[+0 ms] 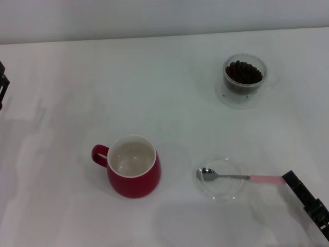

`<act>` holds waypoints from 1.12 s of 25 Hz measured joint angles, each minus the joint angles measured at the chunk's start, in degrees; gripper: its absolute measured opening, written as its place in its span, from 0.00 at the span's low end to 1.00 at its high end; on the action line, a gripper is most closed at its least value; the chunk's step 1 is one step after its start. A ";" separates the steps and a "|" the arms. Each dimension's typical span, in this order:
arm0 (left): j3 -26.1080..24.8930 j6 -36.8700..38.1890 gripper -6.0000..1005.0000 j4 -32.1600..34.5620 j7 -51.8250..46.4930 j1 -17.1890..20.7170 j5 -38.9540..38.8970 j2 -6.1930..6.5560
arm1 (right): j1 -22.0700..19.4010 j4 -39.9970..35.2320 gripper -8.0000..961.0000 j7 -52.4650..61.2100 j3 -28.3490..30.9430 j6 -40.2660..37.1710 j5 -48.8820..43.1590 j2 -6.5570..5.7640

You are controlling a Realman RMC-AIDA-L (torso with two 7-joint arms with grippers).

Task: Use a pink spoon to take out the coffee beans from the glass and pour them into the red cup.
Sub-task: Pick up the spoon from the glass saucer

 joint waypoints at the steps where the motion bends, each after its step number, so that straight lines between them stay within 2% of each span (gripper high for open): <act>1: 0.00 0.00 0.76 0.17 0.00 0.02 0.00 -0.02 | 0.03 0.50 0.67 -0.79 0.77 0.05 -0.60 0.00; 9: 0.00 0.00 0.76 0.76 0.00 0.11 0.00 -0.05 | 0.36 1.14 0.67 -1.55 4.50 0.53 -6.06 0.00; 14: 0.00 0.00 0.75 0.77 0.00 0.01 0.00 -0.05 | 0.81 0.84 0.67 -1.63 8.62 4.47 -10.25 0.00; 21: 0.00 -0.04 0.76 0.77 0.00 -0.17 0.00 0.01 | 1.08 0.90 0.65 -1.35 9.07 5.73 -10.77 0.00; 28: 0.00 -0.09 0.76 0.76 0.00 -0.22 0.00 0.09 | 1.26 0.77 0.56 -1.16 9.12 5.72 -11.23 0.00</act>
